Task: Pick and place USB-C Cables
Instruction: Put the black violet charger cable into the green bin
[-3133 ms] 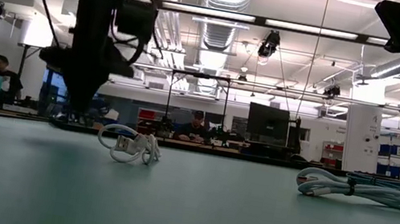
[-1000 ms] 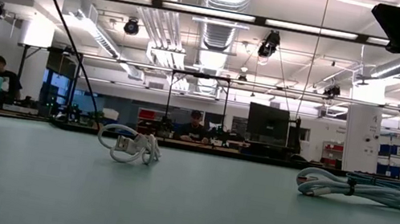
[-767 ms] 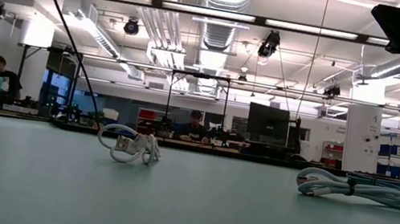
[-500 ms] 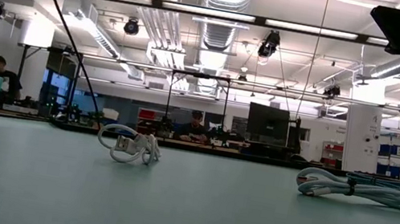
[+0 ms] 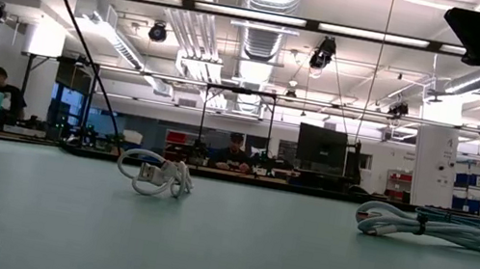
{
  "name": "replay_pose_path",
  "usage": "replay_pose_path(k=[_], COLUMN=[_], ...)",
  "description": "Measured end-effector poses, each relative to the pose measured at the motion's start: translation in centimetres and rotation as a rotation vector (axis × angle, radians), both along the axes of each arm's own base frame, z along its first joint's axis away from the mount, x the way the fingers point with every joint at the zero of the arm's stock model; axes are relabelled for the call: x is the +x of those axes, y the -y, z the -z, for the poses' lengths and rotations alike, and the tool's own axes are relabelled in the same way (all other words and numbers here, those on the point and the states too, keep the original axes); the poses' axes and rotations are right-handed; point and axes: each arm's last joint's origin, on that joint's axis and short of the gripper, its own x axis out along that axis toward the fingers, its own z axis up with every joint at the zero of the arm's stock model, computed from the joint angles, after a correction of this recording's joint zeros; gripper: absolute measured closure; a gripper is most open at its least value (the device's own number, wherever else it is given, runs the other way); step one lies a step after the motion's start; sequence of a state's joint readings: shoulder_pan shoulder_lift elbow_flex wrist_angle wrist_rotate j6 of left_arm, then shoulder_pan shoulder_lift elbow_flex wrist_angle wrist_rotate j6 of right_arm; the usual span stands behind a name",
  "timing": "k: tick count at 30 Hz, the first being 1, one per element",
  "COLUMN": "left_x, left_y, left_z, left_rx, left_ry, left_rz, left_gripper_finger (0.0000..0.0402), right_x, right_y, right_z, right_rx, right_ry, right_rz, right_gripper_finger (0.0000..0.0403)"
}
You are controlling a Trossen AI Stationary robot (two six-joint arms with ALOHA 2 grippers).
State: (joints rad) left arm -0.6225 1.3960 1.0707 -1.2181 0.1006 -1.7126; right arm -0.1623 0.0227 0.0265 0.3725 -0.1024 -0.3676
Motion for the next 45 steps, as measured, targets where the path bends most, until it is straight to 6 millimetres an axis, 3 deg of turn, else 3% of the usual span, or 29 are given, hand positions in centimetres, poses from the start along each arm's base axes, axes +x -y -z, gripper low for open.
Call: replay_pose_path(k=[15, 45], left_x=[-0.7, -0.8], left_y=[-0.4, 0.0], left_z=[1.6, 1.7], left_rx=[0.031, 0.024], left_ry=[-0.05, -0.031], left_rz=[-0.007, 0.067], left_gripper_finger=[0.0379, 0.0379], right_x=[0.0, 0.0], right_y=[0.0, 0.0], right_z=[0.0, 0.1], right_rx=[0.0, 0.002], right_ry=[-0.001, -0.009], right_rz=[0.0, 0.0], right_gripper_finger=[0.0339, 0.0339])
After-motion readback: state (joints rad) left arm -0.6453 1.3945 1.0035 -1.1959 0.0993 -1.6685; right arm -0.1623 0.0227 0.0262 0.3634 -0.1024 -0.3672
